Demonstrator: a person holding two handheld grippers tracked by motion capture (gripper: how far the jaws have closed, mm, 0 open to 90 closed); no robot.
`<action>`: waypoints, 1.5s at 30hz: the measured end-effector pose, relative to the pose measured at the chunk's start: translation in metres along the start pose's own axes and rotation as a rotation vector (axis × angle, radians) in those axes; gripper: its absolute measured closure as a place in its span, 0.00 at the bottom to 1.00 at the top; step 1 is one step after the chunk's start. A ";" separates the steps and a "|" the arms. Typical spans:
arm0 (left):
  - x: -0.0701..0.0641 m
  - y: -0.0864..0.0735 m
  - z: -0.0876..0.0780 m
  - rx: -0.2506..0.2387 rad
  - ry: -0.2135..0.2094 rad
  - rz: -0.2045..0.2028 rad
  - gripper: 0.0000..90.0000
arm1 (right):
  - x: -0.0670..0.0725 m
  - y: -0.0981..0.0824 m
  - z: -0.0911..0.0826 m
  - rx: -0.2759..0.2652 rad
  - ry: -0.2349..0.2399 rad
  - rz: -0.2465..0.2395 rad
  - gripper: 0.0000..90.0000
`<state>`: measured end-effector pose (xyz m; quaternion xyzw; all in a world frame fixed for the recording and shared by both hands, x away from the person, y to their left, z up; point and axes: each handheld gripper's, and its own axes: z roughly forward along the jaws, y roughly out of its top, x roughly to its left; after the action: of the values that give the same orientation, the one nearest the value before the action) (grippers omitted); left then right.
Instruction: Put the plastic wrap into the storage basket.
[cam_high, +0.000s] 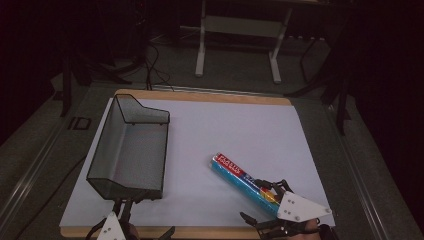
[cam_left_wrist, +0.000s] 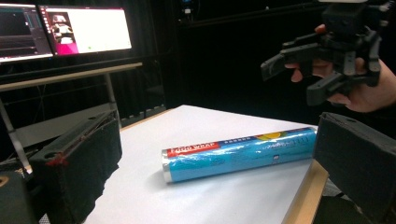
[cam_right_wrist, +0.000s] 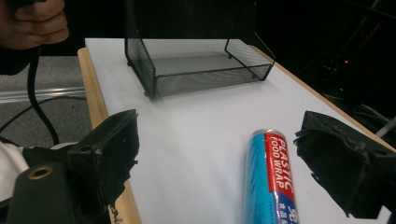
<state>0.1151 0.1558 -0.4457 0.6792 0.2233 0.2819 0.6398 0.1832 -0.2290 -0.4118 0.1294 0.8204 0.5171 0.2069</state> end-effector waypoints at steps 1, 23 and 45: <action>0.000 0.000 0.000 0.001 -0.001 -0.001 0.02 | -0.003 0.001 0.001 -0.002 -0.006 0.003 0.14; 0.000 0.000 0.001 0.008 -0.007 -0.004 0.02 | -0.045 0.008 0.024 0.109 -0.052 0.118 0.10; 0.000 -0.001 0.002 0.013 -0.011 -0.002 0.02 | -0.068 -0.011 0.062 0.382 0.005 0.172 0.12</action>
<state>0.1158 0.1544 -0.4463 0.6847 0.2221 0.2762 0.6368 0.2729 -0.2137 -0.4316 0.2345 0.8900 0.3683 0.1316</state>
